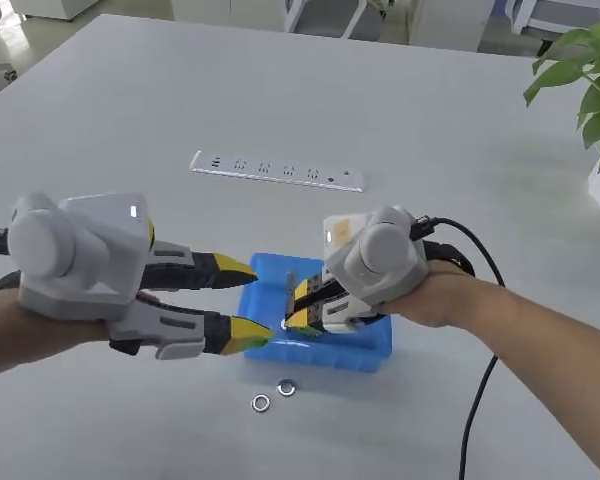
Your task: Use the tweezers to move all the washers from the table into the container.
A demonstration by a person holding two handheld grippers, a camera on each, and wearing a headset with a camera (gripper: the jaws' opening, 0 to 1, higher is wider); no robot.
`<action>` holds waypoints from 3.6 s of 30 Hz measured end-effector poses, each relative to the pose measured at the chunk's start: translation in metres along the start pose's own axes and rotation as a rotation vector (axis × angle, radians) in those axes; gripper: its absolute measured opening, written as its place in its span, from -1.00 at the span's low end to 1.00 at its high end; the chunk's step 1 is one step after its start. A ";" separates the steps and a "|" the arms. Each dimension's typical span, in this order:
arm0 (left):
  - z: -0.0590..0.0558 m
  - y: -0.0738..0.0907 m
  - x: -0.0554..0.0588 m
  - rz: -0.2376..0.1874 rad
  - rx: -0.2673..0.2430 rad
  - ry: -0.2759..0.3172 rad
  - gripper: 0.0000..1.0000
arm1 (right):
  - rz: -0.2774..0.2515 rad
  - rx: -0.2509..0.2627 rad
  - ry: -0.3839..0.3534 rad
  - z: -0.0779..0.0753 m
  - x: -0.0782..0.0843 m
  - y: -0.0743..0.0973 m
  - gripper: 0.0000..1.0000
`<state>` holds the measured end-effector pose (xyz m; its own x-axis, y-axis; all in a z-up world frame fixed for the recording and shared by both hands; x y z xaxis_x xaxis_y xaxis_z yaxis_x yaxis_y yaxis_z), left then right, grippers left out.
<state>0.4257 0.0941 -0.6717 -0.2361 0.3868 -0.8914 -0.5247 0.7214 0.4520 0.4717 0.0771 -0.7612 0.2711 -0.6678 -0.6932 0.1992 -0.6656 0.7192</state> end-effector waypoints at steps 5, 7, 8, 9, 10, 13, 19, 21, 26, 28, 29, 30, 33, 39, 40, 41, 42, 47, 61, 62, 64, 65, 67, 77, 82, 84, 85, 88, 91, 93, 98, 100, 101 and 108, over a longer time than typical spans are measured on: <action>0.006 -0.009 -0.003 0.002 0.010 -0.031 -0.42 | 0.003 -0.002 0.008 0.000 0.000 0.000 -0.82; 0.008 -0.013 -0.003 0.007 0.009 -0.047 -0.47 | 0.006 -0.003 0.012 0.000 0.001 0.000 -0.82; 0.010 -0.015 -0.004 0.007 0.013 -0.053 -0.50 | 0.008 -0.003 0.015 0.000 0.001 0.000 -0.82; 0.010 -0.017 -0.004 0.007 0.014 -0.054 -0.53 | 0.009 -0.003 0.017 0.000 0.000 0.000 -0.82; 0.012 -0.019 -0.004 0.010 0.012 -0.058 -0.55 | 0.010 -0.003 0.019 0.001 0.000 0.000 -0.82; 0.014 -0.024 -0.005 0.016 0.014 -0.073 -0.62 | 0.011 -0.003 0.022 0.000 0.000 0.000 -0.82; 0.016 -0.031 -0.006 0.018 0.021 -0.091 -0.75 | 0.014 -0.003 0.028 0.001 0.000 -0.001 -0.82; 0.016 -0.033 -0.006 0.019 0.024 -0.094 -0.76 | 0.016 -0.003 0.033 0.001 0.000 -0.001 -0.82; 0.018 -0.036 -0.005 0.022 0.027 -0.108 -0.87 | 0.018 -0.003 0.039 0.001 0.000 -0.001 -0.81; 0.018 -0.036 -0.004 0.023 0.031 -0.109 -0.87 | 0.017 -0.004 0.038 0.001 0.000 -0.001 -0.81; 0.018 -0.036 -0.004 0.023 0.033 -0.111 -0.88 | 0.017 -0.004 0.038 0.001 0.000 -0.001 -0.81; 0.018 -0.036 -0.004 0.023 0.033 -0.116 -0.88 | 0.019 -0.006 0.038 0.002 0.000 -0.001 -0.81; 0.020 -0.036 -0.003 0.024 0.030 -0.120 -0.89 | 0.023 -0.004 0.039 0.001 0.000 -0.001 -0.79; 0.021 -0.035 -0.004 0.025 0.027 -0.120 -0.90 | 0.006 -0.004 0.007 0.001 -0.001 0.003 -0.76; 0.020 -0.035 -0.004 0.024 0.028 -0.121 -0.90 | 0.005 -0.002 0.008 0.001 -0.001 0.004 -0.76; 0.020 -0.035 -0.005 0.023 0.028 -0.121 -0.90 | 0.005 0.003 0.008 0.001 -0.002 0.005 -0.75; 0.020 -0.035 -0.006 0.020 0.027 -0.123 -0.90 | 0.006 0.006 0.008 0.000 -0.002 0.006 -0.73; 0.019 -0.035 -0.011 0.026 0.031 -0.116 -0.91 | -0.004 0.014 0.001 0.002 -0.005 0.013 -0.70; 0.009 -0.023 -0.038 0.011 0.037 -0.147 -0.91 | -0.029 0.071 -0.041 0.010 -0.014 0.039 -0.59; 0.008 -0.022 -0.039 0.010 0.037 -0.149 -0.91 | -0.029 0.078 -0.046 0.011 -0.014 0.042 -0.57; 0.005 -0.020 -0.043 0.008 0.040 -0.155 -0.91 | -0.030 0.091 -0.054 0.013 -0.014 0.046 -0.55; 0.003 -0.019 -0.044 0.008 0.041 -0.157 -0.91 | -0.032 0.097 -0.058 0.014 -0.014 0.049 -0.54; 0.001 -0.016 -0.047 0.007 0.043 -0.159 -0.91 | -0.033 0.108 -0.075 0.017 -0.013 0.054 -0.50; -0.014 -0.002 -0.050 0.018 0.055 -0.168 -0.91 | -0.047 0.184 -0.152 0.029 -0.005 0.080 -0.34; -0.019 0.004 -0.049 0.021 0.056 -0.171 -0.91 | -0.045 0.214 -0.182 0.038 0.000 0.090 -0.22; -0.022 0.006 -0.048 0.022 0.058 -0.172 -0.91 | -0.039 0.229 -0.192 0.041 0.003 0.094 -0.20; -0.023 0.008 -0.048 0.022 0.059 -0.171 -0.91 | -0.039 0.236 -0.201 0.042 0.004 0.095 -0.17; -0.026 0.010 -0.046 0.022 0.059 -0.168 -0.91 | -0.045 0.254 -0.222 0.047 0.007 0.098 -0.10; -0.031 0.012 -0.042 0.021 0.058 -0.163 -0.91 | -0.049 0.275 -0.242 0.053 0.011 0.101 -0.03; -0.034 0.013 -0.039 0.022 0.058 -0.160 -0.91 | -0.055 0.291 -0.256 0.056 0.013 0.103 0.08; -0.041 0.016 -0.031 0.026 0.059 -0.154 -0.91 | -0.061 0.317 -0.297 0.063 0.016 0.107 0.23; -0.043 0.016 -0.027 0.026 0.056 -0.146 -0.91 | -0.067 0.332 -0.310 0.065 0.017 0.109 0.29; -0.045 0.017 -0.025 0.027 0.054 -0.146 -0.91 | -0.070 0.336 -0.317 0.067 0.018 0.110 0.33; -0.052 0.017 -0.009 0.040 0.052 -0.122 -0.91 | -0.067 0.369 -0.368 0.072 0.024 0.113 0.56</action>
<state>0.3765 0.0734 -0.6576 -0.1529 0.4811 -0.8632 -0.4728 0.7314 0.4914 0.4330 -0.0382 -0.7004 -0.0924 -0.6481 -0.7559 -0.1582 -0.7400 0.6538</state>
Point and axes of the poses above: the centre of the closed fingertips' face, and the gripper's own axes: y roughly backward along the fingers, z roughly to its left, x roughly out of its underside, the point moved 2 cm from there along y, roughly backward along the fingers, and after that the axes turned 4 degrees about -x, right-handed, at the moved point
